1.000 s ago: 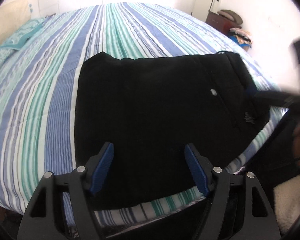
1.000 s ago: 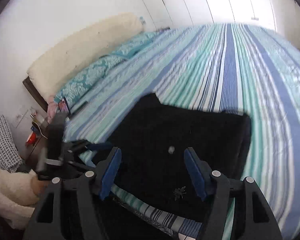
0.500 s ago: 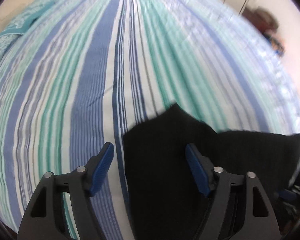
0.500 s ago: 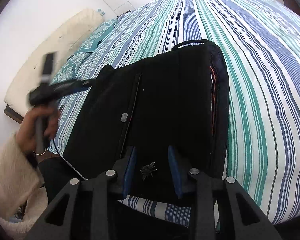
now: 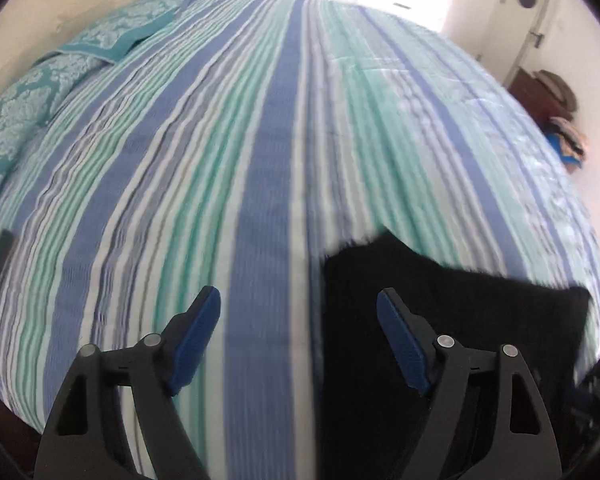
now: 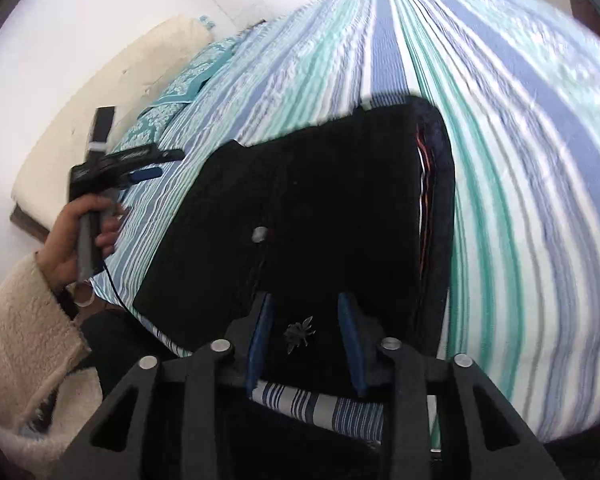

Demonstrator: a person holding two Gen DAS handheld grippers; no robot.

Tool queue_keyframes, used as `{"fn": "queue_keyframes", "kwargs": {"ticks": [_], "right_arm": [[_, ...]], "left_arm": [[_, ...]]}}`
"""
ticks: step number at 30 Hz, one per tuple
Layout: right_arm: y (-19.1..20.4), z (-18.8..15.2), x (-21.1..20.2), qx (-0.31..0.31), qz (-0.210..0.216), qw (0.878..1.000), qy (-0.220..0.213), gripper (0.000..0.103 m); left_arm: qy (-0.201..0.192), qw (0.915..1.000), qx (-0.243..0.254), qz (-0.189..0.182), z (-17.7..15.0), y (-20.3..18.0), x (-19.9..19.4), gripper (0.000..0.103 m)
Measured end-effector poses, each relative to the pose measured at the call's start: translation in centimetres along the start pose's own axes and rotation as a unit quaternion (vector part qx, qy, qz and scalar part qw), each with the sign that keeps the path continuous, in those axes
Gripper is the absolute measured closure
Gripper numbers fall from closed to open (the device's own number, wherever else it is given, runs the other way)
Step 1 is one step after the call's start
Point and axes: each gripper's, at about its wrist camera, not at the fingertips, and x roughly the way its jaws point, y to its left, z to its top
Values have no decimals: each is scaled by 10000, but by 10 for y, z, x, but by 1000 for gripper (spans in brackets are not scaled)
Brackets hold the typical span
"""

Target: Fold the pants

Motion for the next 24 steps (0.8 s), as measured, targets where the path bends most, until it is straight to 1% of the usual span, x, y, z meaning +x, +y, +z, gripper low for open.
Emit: {"fn": "queue_keyframes", "kwargs": {"ticks": [1,2,3,4,5,6,7,8,9,10,12,15,17,18,20,23,24], "right_arm": [[8,-1,-6,-189,-61,9998,-57,51],[17,-3,-12,-432,-94,9990,-115,50],[25,-7,-17,-641,-39,9979,-130,50],[29,-10,-18,-726,25,9973,-97,50],[31,-14,-15,-751,68,9971,30,50],[30,-17,-11,-699,13,9974,159,50],[25,-21,-6,-580,-68,9978,314,51],[20,-23,-4,-460,-30,9982,375,52],[16,-25,-4,-349,14,9987,383,52],[15,-24,-5,-309,21,9988,375,52],[19,-25,-8,-394,-51,9984,394,52],[27,-30,-15,-591,-186,9977,287,51],[30,-30,-21,-697,-233,9971,183,49],[30,-31,-20,-725,-289,9967,202,49],[26,-32,-14,-691,-415,9962,334,49],[17,-37,-2,-516,-436,9955,669,49],[15,-39,1,-505,-541,9945,741,48]], "left_arm": [[-29,9997,75,-215,-19,-11,-15,20],[-7,9991,134,-408,-30,-22,-21,20],[46,9978,213,-630,-47,-33,-26,20],[133,9965,285,-779,-65,-44,-28,20],[209,9958,321,-830,-78,-53,-29,20],[321,9950,360,-870,-95,-63,-26,20],[392,9947,391,-869,-107,-69,-24,20],[446,9951,434,-767,-121,-75,-21,20],[341,9967,529,-517,-132,-82,-21,20],[182,9970,652,-364,-138,-87,-25,20],[145,9970,693,-313,-139,-89,-28,20],[94,9975,544,-451,-139,-90,-38,20],[110,9977,543,-394,-142,-91,-38,20],[145,9977,556,-359,-142,-92,-36,20],[159,9976,607,-280,-140,-96,-29,20],[157,9976,630,-230,-141,-96,-28,20],[161,9977,606,-238,-141,-95,-27,20]]}}
